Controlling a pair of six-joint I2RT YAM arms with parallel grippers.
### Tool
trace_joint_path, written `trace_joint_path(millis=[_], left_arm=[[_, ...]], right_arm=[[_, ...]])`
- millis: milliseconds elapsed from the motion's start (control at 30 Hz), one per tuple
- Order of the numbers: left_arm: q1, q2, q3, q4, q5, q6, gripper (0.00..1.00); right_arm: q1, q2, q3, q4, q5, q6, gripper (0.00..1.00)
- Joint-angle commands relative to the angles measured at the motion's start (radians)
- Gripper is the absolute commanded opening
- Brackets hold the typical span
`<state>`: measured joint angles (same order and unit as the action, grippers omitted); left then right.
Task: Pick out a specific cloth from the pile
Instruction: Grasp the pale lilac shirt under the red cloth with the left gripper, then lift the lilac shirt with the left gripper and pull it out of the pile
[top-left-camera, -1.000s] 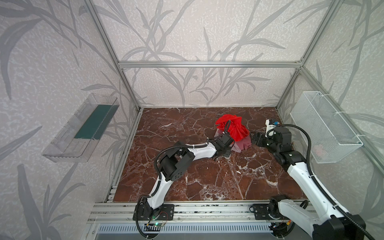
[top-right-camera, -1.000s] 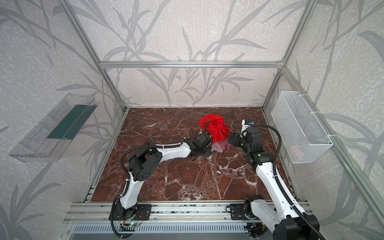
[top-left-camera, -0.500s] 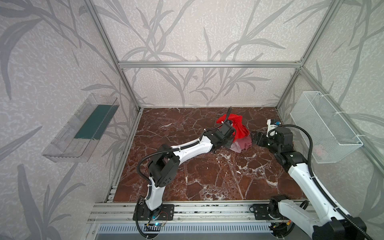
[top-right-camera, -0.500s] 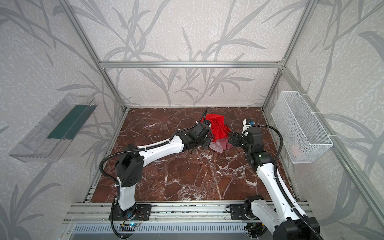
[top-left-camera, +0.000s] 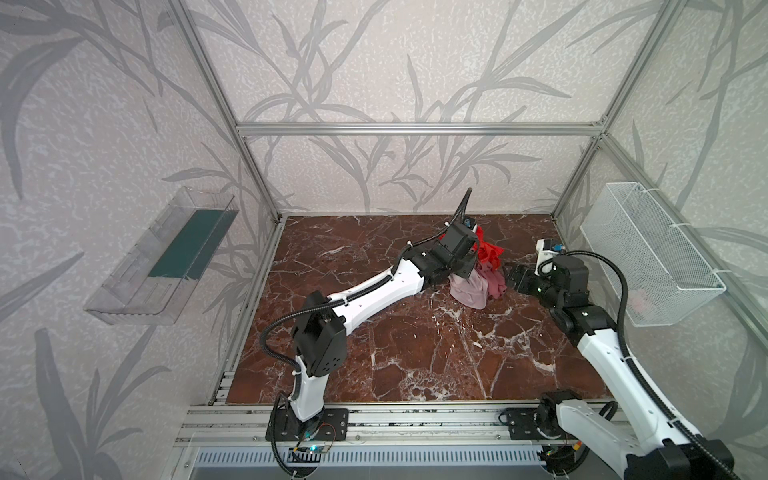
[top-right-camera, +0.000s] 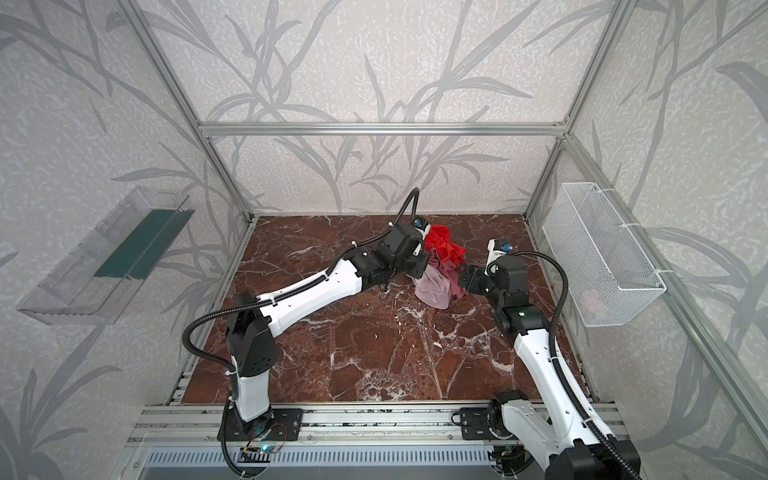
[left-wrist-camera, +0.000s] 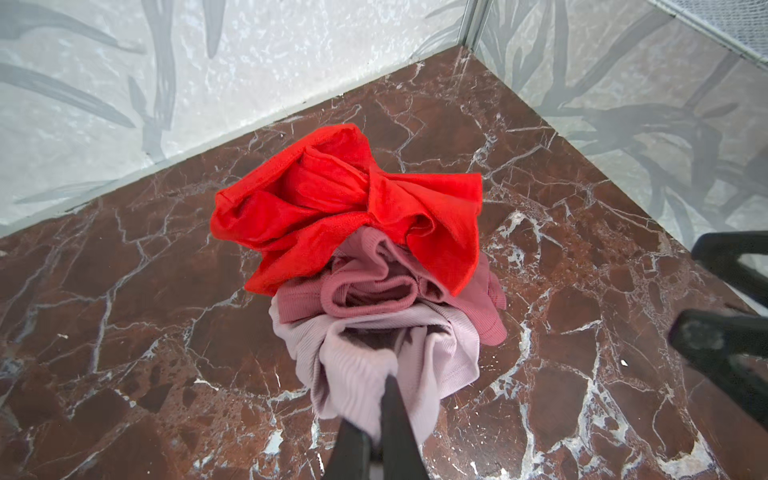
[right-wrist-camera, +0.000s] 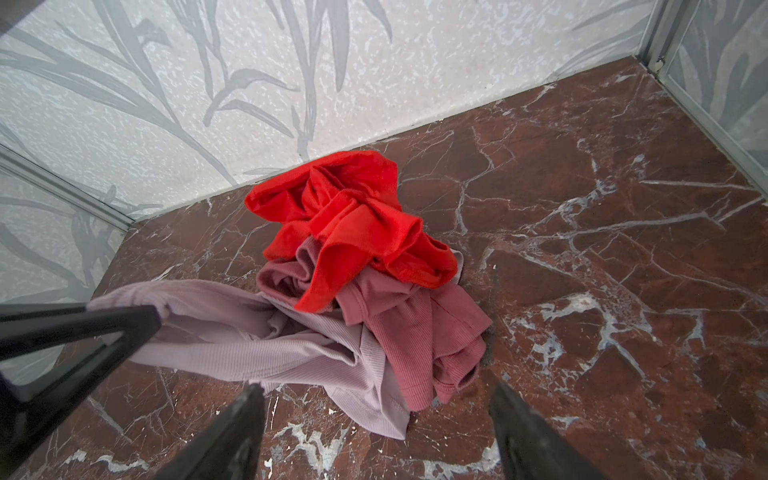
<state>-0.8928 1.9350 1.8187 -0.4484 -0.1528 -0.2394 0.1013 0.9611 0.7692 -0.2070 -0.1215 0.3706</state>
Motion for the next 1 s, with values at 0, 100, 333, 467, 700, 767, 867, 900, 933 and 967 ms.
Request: trace_joint_path(millis=[0, 100, 333, 467, 700, 767, 867, 900, 933, 967], left_arm=[[-0.005, -0.027, 0.077, -0.024, 0.003, 0.040, 0.00], [-0.006, -0.028, 0.106, -0.035, 0.023, 0.046, 0.00], [-0.006, -0.063, 0.133, -0.065, 0.022, 0.050, 0.00], [-0.006, -0.094, 0.133, -0.070, 0.019, 0.057, 0.00], [-0.006, -0.129, 0.152, -0.087, 0.019, 0.068, 0.00], [-0.006, -0.131, 0.159, -0.093, 0.021, 0.070, 0.00], [-0.006, -0.124, 0.202, -0.133, 0.010, 0.083, 0.00], [-0.006, -0.123, 0.217, -0.144, -0.005, 0.088, 0.00], [-0.006, -0.124, 0.232, -0.150, -0.018, 0.097, 0.00], [-0.006, -0.126, 0.244, -0.155, -0.027, 0.102, 0.00]], right_arm=[[-0.007, -0.021, -0.007, 0.021, -0.013, 0.005, 0.84], [-0.010, -0.021, -0.002, 0.021, -0.015, 0.005, 0.84], [-0.014, -0.020, 0.001, 0.030, -0.027, 0.013, 0.84], [-0.014, -0.020, 0.002, 0.035, -0.034, 0.019, 0.84], [-0.014, -0.021, -0.002, 0.043, -0.041, 0.028, 0.84], [-0.013, -0.019, -0.002, 0.043, -0.044, 0.031, 0.84], [-0.015, -0.021, -0.002, 0.043, -0.046, 0.032, 0.84], [-0.016, -0.022, -0.002, 0.043, -0.046, 0.032, 0.84], [-0.015, -0.023, -0.002, 0.043, -0.047, 0.031, 0.84], [-0.015, -0.025, -0.002, 0.044, -0.047, 0.033, 0.84]])
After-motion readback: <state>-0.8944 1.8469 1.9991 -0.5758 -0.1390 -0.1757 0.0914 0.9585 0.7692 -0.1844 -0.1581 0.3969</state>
